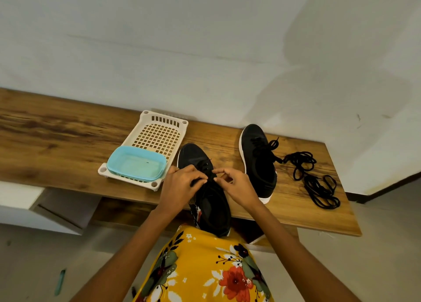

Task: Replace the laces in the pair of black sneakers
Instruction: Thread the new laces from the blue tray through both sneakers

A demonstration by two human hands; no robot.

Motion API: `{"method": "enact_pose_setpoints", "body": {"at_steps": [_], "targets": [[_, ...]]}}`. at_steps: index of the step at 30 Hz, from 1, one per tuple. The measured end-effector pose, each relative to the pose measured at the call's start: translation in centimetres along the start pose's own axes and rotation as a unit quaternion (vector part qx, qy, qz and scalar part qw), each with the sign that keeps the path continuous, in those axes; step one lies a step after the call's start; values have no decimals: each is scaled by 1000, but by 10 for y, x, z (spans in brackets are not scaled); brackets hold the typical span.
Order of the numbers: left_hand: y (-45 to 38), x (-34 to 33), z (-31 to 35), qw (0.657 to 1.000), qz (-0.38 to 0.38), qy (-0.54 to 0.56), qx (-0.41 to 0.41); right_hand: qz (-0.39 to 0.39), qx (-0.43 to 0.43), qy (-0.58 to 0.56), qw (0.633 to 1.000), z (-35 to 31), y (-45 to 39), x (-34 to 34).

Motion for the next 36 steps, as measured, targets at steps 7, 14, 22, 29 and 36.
{"method": "enact_pose_setpoints", "body": {"at_steps": [7,14,22,29,36], "targets": [[0,-1,-2,1000,6,15,10,5,1,10,1000,-1,-6,5],[-1,-1,-3,998,-2,52,44,129,-57,-70,987,13,4,4],[1,-2,-3,992,-1,84,94,70,-46,-27,996,4,26,-6],[-1,-3,-7,950,-41,210,226,86,-81,-14,993,-3,20,-2],[-5,-8,-20,943,-97,183,260,109,-110,-37,987,11,22,0]]}}
Point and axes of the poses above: each hand's wrist, its own y-axis away from the middle knuckle, its own x-axis out of the back of the hand, z = x × y, the point moved 4 cm from there along -y, towards the middle knuckle, and after that the axes turned 7 degrees about x, right-handed, at the moved point
